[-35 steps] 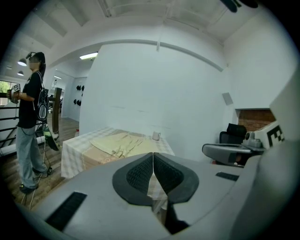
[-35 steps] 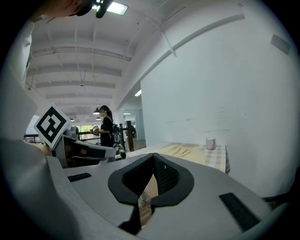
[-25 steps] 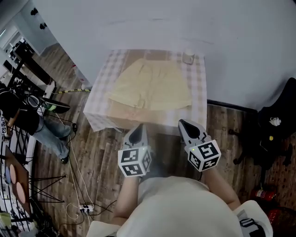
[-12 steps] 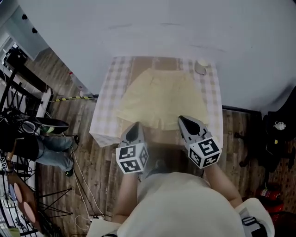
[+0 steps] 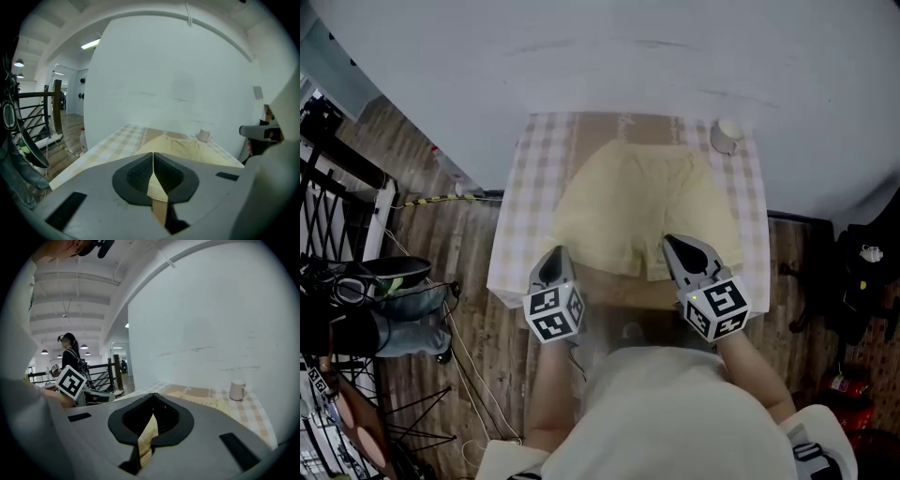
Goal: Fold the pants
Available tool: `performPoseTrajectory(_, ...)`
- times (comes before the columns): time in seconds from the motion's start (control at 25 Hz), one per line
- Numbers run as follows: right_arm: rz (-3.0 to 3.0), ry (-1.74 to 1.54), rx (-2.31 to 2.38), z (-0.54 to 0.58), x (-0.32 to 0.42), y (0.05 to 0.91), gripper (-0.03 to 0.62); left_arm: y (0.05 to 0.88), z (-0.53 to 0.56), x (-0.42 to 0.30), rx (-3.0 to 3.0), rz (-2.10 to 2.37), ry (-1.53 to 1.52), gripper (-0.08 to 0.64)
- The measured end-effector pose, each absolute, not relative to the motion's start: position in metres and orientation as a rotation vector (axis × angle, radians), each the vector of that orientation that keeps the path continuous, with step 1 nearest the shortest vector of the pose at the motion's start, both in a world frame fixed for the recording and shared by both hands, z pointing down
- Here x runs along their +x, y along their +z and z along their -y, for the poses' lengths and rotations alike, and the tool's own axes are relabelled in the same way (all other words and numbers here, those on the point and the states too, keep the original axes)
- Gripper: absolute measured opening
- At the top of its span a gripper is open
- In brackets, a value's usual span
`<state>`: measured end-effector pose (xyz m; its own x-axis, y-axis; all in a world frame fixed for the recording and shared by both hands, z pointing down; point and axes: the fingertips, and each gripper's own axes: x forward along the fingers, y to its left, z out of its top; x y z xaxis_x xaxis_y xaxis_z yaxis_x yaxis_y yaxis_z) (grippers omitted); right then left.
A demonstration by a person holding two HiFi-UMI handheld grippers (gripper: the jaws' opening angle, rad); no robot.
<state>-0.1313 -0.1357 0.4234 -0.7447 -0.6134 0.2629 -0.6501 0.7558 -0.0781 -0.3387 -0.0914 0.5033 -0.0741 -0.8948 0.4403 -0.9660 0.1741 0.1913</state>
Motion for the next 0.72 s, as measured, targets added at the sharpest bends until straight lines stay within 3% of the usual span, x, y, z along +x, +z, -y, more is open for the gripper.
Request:
performPoseTrajectory(0.48, 2.679, 0.295, 0.886, 0.154, -0.149, 0.456, 0.000, 0.582, 0.105, -0.405, 1.572, 2.004, 0.344, 0.010)
performPoseTrajectory(0.52, 2.678, 0.296, 0.873, 0.156, -0.150, 0.458, 0.000, 0.588, 0.106, -0.409, 1.559, 1.997, 0.355, 0.025)
performPoseTrajectory(0.6, 2.674, 0.303, 0.845, 0.159, -0.153, 0.461, 0.000, 0.600, 0.107, -0.413, 1.535, 1.974, 0.379, 0.123)
performPoseTrajectory(0.72, 2.665, 0.318, 0.800, 0.160, -0.158, 0.465, 0.000, 0.613, 0.106, -0.423, 1.480, 1.967, 0.427, 0.122)
